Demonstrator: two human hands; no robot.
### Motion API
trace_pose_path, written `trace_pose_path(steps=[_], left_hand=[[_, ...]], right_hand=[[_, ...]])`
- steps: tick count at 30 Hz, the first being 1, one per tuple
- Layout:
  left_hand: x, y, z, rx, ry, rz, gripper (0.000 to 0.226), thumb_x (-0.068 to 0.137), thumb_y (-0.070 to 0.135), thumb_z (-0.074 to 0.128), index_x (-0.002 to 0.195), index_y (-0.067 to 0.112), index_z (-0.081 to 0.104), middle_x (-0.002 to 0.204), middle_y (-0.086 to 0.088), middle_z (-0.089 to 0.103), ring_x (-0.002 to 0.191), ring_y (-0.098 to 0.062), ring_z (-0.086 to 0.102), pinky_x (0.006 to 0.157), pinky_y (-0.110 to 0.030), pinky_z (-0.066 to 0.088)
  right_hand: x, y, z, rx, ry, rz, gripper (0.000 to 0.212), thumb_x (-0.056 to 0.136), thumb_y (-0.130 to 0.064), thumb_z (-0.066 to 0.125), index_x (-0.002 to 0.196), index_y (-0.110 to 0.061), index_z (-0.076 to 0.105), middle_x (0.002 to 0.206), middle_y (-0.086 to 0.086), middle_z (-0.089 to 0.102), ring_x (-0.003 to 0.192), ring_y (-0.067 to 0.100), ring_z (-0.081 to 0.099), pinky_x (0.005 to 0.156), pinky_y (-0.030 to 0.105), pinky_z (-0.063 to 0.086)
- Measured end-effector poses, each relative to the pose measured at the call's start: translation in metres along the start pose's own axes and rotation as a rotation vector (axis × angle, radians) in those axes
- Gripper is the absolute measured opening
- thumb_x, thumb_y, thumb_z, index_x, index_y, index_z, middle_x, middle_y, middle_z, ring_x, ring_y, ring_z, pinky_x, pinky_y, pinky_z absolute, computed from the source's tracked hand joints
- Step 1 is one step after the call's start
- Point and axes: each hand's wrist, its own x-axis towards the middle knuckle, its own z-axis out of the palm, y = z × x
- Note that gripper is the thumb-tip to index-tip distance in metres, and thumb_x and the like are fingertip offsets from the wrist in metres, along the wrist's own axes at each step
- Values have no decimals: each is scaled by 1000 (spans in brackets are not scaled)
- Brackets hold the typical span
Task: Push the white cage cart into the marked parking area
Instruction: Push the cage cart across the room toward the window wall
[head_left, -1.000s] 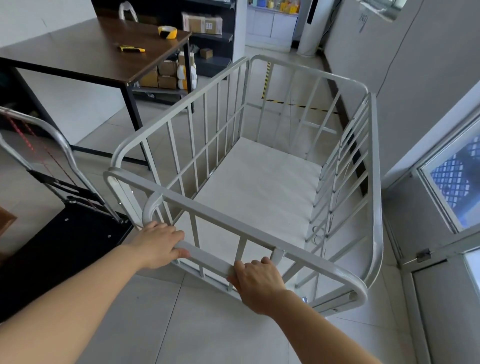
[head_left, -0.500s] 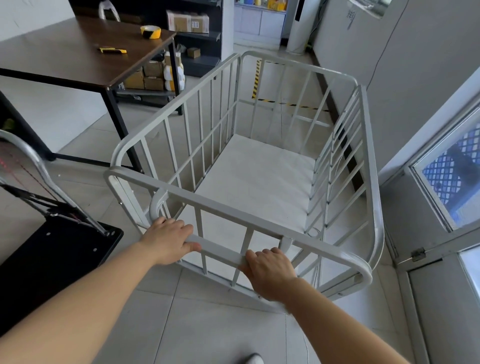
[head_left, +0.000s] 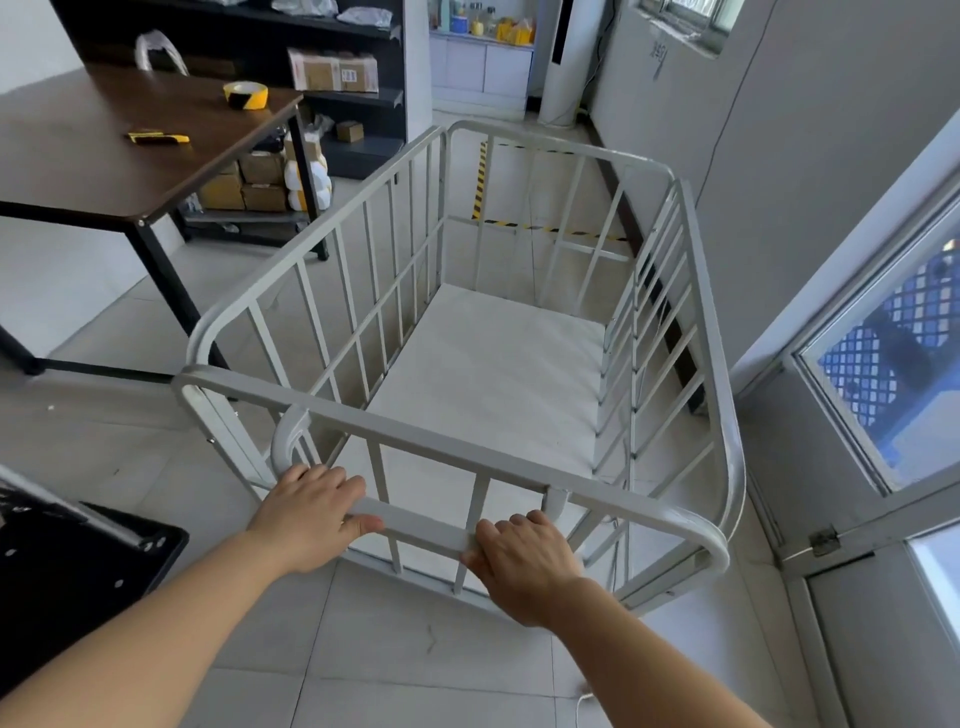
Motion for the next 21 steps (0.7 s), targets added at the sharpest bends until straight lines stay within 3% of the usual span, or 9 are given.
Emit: trace_pose_path(steps=[2, 5, 8, 10, 14, 17, 21], left_hand=[[16, 3, -2, 4, 19, -7, 111, 50, 83, -32, 105, 25, 46, 105, 9, 49, 108, -16, 45, 99, -31, 27], [39, 9, -6, 13, 34, -22, 101, 58, 83, -18, 108, 24, 47, 110, 7, 52, 111, -17, 45, 100, -31, 27], [63, 12, -7, 21, 65, -27, 90, 67, 76, -9, 110, 23, 49, 113, 5, 54, 113, -19, 46, 100, -31, 28], [77, 13, -8, 15, 71, -26, 95, 65, 79, -13, 111, 23, 48, 113, 6, 54, 112, -18, 47, 100, -32, 28], [105, 14, -10, -9, 73, -25, 118, 49, 82, -35, 108, 23, 50, 109, 6, 55, 109, -18, 49, 98, -33, 30], [124, 14, -13, -18, 88, -19, 120, 46, 81, -38, 107, 24, 49, 108, 7, 54, 109, -18, 48, 96, -31, 29], [150, 8, -14, -23, 121, -17, 113, 56, 82, -31, 102, 23, 53, 101, 7, 58, 101, -20, 52, 92, -33, 33]], right_hand=[[11, 13, -2, -39, -2, -1, 54, 84, -58, -7, 86, -22, 34, 89, 8, 64, 85, 30, 55, 83, 38, 34], [25, 33, -2, -59, 13, 47, 48, 92, -50, 10, 89, -17, 44, 87, 9, 63, 82, 31, 55, 84, 38, 35], [39, 50, 4, -153, 84, 143, 40, 90, -46, 30, 70, -20, 51, 57, 1, 58, 55, 23, 55, 72, 33, 49], [49, 61, 8, -153, 95, 197, 36, 82, -50, 39, 59, -24, 49, 44, -5, 50, 43, 18, 50, 63, 27, 51], [63, 83, 8, -213, 123, 178, 36, 70, -52, 68, 58, -24, 49, 43, -5, 49, 42, 17, 50, 60, 26, 49], [77, 98, 7, -235, 166, 170, 35, 73, -52, 64, 59, -24, 50, 45, -4, 52, 43, 18, 50, 57, 28, 48], [98, 116, 6, -250, 198, 172, 37, 81, -50, 35, 58, -24, 49, 44, -3, 51, 41, 18, 49, 54, 28, 47]])
